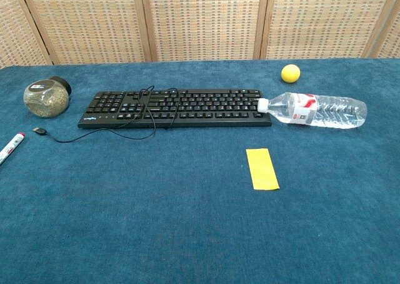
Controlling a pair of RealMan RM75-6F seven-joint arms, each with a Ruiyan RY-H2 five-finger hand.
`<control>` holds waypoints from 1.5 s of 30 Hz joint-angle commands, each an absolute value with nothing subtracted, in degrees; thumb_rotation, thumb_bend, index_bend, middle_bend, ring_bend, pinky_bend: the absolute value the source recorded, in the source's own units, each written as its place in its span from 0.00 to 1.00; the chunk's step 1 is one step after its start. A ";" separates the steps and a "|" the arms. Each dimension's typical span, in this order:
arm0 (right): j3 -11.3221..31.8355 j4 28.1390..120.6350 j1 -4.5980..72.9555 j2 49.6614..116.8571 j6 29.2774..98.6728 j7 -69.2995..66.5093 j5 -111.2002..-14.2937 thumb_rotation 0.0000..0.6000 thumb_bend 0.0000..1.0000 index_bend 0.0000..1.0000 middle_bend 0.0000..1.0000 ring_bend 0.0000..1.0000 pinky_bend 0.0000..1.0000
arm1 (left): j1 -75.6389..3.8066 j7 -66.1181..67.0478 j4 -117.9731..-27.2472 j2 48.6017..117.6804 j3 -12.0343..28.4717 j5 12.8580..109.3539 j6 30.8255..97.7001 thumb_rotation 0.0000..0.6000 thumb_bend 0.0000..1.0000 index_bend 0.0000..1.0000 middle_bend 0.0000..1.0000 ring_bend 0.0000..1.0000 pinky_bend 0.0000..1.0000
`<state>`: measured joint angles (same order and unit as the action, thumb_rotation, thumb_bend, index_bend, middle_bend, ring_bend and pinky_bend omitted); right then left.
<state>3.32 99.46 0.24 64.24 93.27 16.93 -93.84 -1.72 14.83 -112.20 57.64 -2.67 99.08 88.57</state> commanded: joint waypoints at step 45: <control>8.54 85.51 37.48 86.08 45.99 26.24 -81.82 1.00 0.00 0.10 0.00 0.00 0.00 | -6.20 16.29 -112.00 59.31 1.03 87.24 81.42 1.00 0.00 0.00 0.00 0.00 0.00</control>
<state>8.63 85.77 37.14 85.62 46.17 25.74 -82.32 -6.19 16.29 -112.01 59.30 1.04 87.25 81.43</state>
